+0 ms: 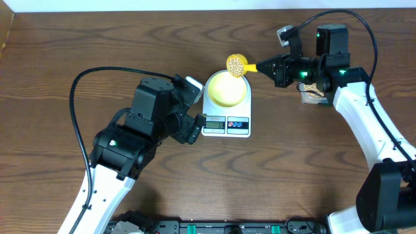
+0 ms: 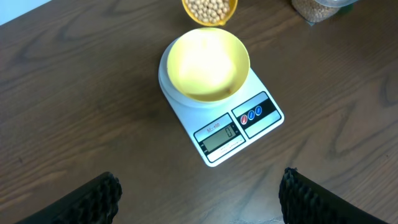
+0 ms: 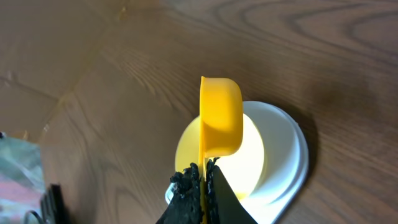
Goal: Scoop item into bowl and weigh 50g on scale
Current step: 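Tilt the scoop over the yellow bowl to pour soybeans in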
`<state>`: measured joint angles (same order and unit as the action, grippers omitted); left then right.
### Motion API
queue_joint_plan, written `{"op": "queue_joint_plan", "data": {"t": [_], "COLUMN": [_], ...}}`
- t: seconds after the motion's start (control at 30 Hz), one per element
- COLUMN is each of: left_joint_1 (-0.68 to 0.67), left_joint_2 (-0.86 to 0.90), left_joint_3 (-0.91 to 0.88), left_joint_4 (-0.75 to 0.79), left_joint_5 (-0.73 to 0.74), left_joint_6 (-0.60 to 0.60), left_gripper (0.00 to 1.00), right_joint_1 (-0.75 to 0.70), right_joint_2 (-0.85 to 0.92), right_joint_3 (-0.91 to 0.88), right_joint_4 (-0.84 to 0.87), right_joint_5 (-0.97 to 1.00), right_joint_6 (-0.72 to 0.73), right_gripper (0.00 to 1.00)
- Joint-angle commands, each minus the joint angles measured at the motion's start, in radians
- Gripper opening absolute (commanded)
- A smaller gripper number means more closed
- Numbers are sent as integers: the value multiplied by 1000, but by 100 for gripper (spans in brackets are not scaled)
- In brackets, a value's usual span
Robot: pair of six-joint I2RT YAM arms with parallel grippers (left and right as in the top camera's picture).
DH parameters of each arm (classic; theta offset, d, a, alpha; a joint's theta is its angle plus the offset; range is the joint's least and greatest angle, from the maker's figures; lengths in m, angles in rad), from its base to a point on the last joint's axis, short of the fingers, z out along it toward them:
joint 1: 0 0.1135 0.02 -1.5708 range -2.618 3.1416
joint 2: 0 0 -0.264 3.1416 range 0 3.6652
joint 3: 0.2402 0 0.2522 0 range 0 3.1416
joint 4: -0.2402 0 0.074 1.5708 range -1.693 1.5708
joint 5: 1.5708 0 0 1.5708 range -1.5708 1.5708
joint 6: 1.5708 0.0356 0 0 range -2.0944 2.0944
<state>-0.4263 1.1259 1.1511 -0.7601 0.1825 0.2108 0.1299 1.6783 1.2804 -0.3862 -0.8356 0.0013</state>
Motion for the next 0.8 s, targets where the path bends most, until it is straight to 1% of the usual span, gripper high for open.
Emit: {"op": "queue_joint_plan", "data": {"t": [0.0, 0.13, 0.23, 0.33, 0.5, 0.6, 0.77], "left_joint_1": [5, 5, 5, 5, 5, 5, 5], "left_joint_2": [4, 4, 4, 4, 4, 4, 4], "left_joint_3": [1, 1, 1, 1, 1, 1, 1], "left_joint_4": [-3, -3, -3, -3, -3, -3, -3], "left_joint_5": [12, 12, 12, 12, 12, 12, 12], "left_joint_6": [10, 10, 10, 10, 10, 10, 10], "left_gripper": [83, 84, 83, 84, 83, 83, 83], "right_joint_1": [9, 10, 11, 16, 29, 42, 49], "right_joint_2": [-2, -2, -2, -2, -2, -2, -2], "right_joint_3": [0, 0, 0, 0, 0, 0, 0], "right_joint_4": [-12, -14, -15, -23, -25, -37, -47], "right_joint_5": [-1, -1, -1, -1, -1, -1, -1], "right_joint_6": [-124, -156, -209, -317, -439, -551, -679], "right_gripper": [1, 1, 1, 1, 1, 1, 1]}}
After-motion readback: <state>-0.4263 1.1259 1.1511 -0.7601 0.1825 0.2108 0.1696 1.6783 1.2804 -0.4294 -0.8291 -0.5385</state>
